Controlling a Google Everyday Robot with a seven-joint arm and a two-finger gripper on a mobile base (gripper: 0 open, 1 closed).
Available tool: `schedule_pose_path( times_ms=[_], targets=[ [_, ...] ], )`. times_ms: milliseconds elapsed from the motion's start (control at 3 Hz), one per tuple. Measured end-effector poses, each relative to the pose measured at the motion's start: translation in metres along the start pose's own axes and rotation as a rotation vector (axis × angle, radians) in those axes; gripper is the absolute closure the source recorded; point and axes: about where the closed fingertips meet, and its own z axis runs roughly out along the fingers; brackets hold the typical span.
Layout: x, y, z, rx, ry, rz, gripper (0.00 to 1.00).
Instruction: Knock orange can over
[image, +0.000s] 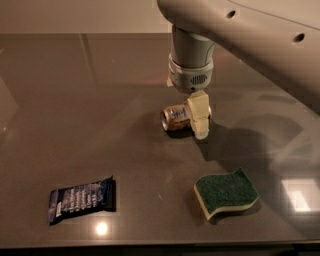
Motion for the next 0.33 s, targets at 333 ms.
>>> schedule_pose_path(
  times_ms=[333],
  targets=[
    [0.0, 0.0, 0.0, 0.0, 0.0, 0.0, 0.0]
  ],
)
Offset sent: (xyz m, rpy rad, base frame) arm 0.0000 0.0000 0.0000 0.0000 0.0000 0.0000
